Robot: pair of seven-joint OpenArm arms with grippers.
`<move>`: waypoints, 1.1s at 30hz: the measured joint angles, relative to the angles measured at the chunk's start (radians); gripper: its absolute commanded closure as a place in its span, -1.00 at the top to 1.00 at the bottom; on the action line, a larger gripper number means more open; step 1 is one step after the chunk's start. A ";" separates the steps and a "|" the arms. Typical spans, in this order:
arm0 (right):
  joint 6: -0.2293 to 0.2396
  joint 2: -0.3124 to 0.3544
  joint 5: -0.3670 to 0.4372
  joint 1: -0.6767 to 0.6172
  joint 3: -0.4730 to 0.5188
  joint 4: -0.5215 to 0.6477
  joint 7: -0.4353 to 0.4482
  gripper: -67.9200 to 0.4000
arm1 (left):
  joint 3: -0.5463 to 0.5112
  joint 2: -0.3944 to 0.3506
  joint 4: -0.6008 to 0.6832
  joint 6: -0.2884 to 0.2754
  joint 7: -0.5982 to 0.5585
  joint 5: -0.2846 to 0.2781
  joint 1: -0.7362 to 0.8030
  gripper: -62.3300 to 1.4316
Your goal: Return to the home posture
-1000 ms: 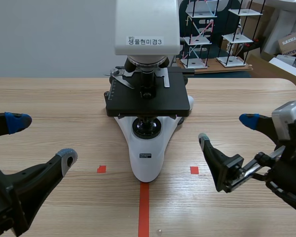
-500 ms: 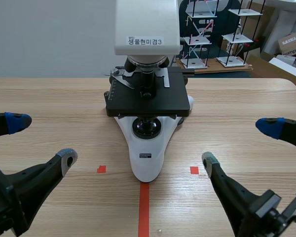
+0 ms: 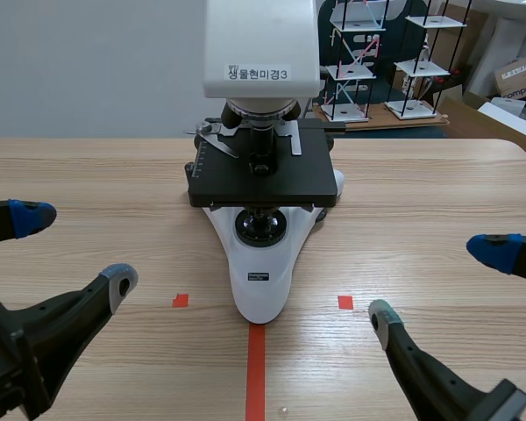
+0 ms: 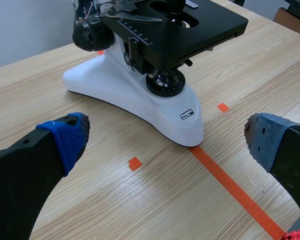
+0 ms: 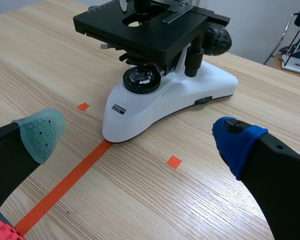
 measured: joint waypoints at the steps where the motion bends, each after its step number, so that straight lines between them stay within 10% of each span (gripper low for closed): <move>1: 0.000 0.000 0.000 0.000 0.000 0.000 0.000 0.94 | 0.000 0.000 0.000 0.000 0.000 0.000 0.000 1.00; 33: -0.045 0.000 0.000 0.001 0.041 0.022 0.030 0.94 | 0.000 0.000 0.000 0.000 0.000 0.000 0.000 1.00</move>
